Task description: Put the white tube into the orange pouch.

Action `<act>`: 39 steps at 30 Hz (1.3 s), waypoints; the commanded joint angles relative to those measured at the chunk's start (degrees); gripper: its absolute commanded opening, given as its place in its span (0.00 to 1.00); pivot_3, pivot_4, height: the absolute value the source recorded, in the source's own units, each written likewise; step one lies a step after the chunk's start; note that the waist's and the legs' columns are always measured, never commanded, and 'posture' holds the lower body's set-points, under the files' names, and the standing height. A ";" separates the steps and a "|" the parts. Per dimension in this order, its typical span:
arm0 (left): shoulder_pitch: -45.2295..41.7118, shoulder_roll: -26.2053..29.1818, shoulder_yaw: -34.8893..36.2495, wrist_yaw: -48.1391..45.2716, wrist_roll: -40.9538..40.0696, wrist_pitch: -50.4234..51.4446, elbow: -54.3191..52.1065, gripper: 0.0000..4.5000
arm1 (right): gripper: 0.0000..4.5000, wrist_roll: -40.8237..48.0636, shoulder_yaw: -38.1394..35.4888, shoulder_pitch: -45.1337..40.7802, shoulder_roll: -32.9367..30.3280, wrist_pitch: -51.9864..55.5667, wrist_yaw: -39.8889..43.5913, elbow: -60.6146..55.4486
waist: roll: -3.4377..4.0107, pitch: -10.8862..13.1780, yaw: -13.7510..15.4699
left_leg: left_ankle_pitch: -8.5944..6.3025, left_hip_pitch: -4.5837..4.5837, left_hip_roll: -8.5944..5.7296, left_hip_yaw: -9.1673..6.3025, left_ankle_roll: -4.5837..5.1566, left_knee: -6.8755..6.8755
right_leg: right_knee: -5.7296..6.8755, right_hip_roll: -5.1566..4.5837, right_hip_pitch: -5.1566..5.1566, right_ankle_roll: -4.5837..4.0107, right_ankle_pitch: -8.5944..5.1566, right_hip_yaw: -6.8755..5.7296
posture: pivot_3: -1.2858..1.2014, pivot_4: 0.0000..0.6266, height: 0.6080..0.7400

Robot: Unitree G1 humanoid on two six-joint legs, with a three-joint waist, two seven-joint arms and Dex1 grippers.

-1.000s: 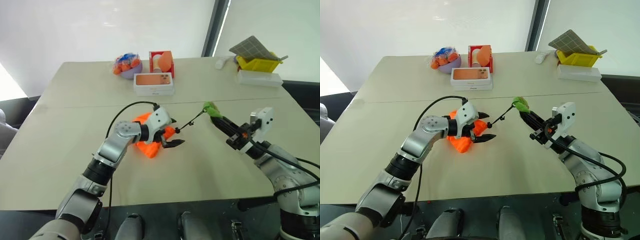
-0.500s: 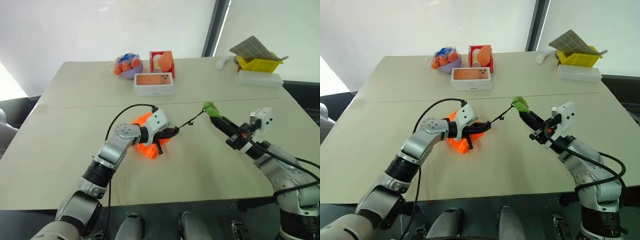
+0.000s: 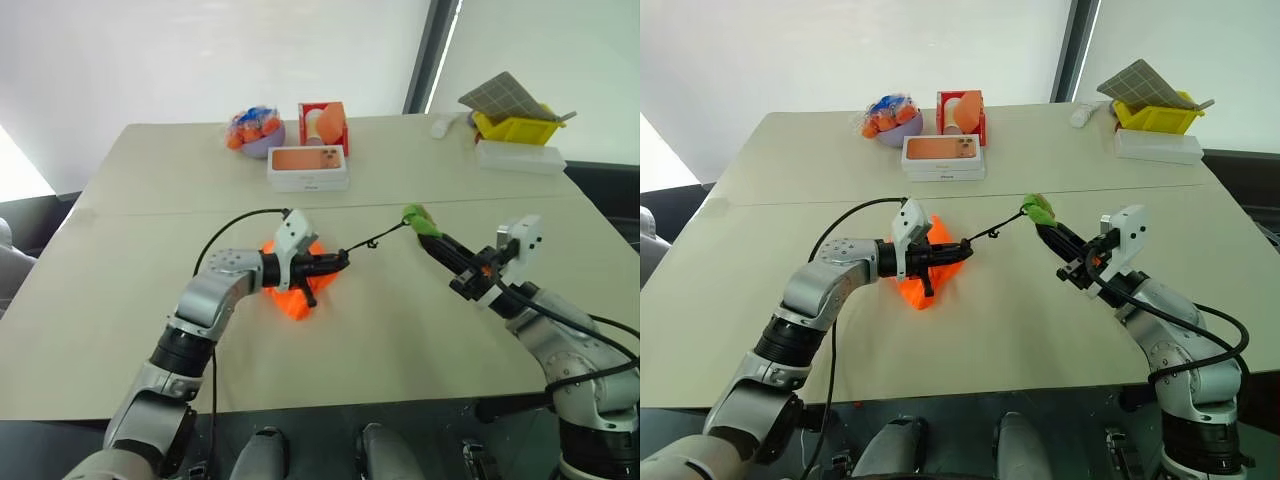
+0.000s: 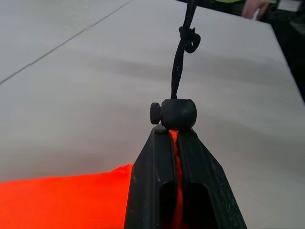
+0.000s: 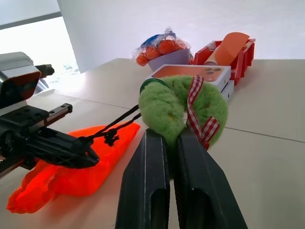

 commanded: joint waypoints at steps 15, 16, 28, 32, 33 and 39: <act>-1.29 -0.15 0.22 -0.89 -3.19 0.65 -3.07 0.65 | 0.00 0.23 0.46 -1.19 0.10 -2.13 -0.46 -0.96 | 0.00 0.00 0.00 | 0.00 0.01 0.00 0.00 0.00 0.00 | 0.00 0.00 0.00 -0.01 0.00 0.00 | 0.52 0.24 1.00; -1.34 -0.22 0.08 -0.84 -3.06 0.55 -3.13 0.65 | 0.00 0.23 0.46 -1.22 0.08 -2.14 -0.44 -0.93 | 0.00 0.00 0.01 | 0.00 0.01 0.00 0.00 0.00 0.01 | 0.00 0.00 0.01 -0.01 0.00 0.00 | 0.52 0.24 1.00; -1.19 1.09 -3.03 -2.01 -0.66 -1.62 -4.17 0.65 | 0.00 0.07 0.64 -1.73 0.02 -2.11 -0.48 -0.72 | 0.01 -0.01 0.01 | 0.00 0.01 0.00 0.00 0.00 0.01 | 0.00 0.00 0.01 -0.01 0.00 0.00 | 0.52 0.24 1.00; -1.23 1.22 -3.13 -2.19 -0.43 -2.18 -4.00 0.53 | 0.00 0.07 0.61 -1.74 0.03 -2.10 -0.45 -0.74 | 0.01 -0.01 0.01 | 0.00 0.01 0.00 0.00 0.00 0.01 | 0.00 0.00 0.01 -0.01 0.00 0.00 | 0.52 0.24 1.00; -1.21 1.19 -3.05 -2.22 -0.45 -2.27 -3.98 0.45 | 0.00 0.05 0.62 -1.71 0.04 -2.11 -0.43 -0.74 | 0.01 -0.01 0.01 | 0.00 0.01 0.00 0.00 0.00 0.01 | 0.00 0.00 0.01 -0.01 0.00 0.00 | 0.52 0.24 1.00; -1.11 1.42 -3.34 -2.17 0.14 -2.79 -3.87 0.05 | 0.00 -0.11 0.65 -1.66 0.07 -2.10 -0.37 -0.68 | 0.01 -0.01 0.01 | 0.00 0.01 0.00 0.00 0.00 0.01 | 0.00 0.00 0.01 -0.01 0.00 0.00 | 0.52 0.24 1.00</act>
